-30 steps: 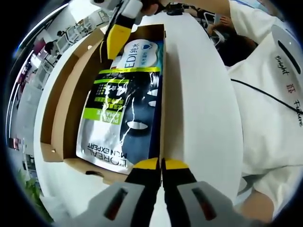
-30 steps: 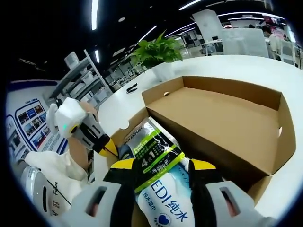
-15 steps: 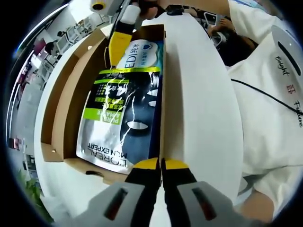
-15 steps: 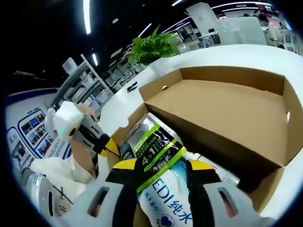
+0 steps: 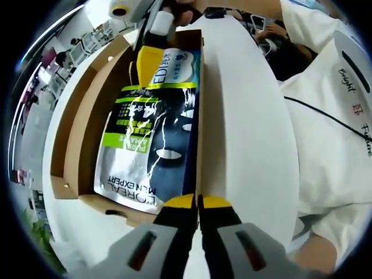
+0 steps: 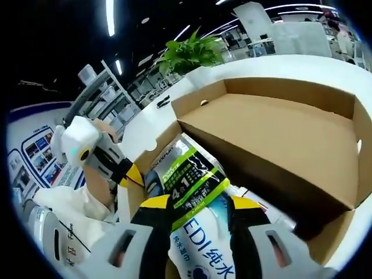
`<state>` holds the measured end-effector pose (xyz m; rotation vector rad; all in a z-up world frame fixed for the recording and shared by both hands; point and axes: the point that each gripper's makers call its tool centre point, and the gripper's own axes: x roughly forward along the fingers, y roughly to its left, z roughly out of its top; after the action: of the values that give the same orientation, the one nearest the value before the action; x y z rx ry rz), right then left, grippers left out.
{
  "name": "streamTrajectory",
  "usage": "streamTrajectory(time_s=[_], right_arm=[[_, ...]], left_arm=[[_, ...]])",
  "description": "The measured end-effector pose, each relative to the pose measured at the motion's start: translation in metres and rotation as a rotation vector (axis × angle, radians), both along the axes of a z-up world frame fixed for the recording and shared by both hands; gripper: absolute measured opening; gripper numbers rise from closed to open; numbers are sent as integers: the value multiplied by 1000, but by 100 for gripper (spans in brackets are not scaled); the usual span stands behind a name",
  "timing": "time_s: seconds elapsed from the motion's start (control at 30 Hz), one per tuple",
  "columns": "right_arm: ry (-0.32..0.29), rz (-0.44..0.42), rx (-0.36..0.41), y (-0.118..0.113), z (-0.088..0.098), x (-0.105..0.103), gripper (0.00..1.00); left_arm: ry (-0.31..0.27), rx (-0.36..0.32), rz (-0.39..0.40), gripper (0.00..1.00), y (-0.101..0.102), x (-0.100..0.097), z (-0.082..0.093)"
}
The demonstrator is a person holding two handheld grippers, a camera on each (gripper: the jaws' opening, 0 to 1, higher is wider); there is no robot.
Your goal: Operate the shoe box by opening the lid, removing the specified soft item, and placing it in the target area until the item is outside and the box remains undamaged.
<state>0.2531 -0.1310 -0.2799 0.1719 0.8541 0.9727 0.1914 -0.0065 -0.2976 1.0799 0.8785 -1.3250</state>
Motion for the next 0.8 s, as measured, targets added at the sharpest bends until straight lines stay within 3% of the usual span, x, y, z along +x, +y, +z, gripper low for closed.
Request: streamTrajectory(time_s=[0.5, 0.67, 0.8], right_arm=[[-22, 1, 36, 8, 11, 2, 34], [-49, 1, 118, 12, 30, 3, 31], [-37, -4, 133, 12, 32, 3, 31]], left_arm=[[2, -5, -1, 1, -1, 0, 0], [0, -5, 0, 1, -1, 0, 1], [2, -4, 1, 1, -1, 0, 1]])
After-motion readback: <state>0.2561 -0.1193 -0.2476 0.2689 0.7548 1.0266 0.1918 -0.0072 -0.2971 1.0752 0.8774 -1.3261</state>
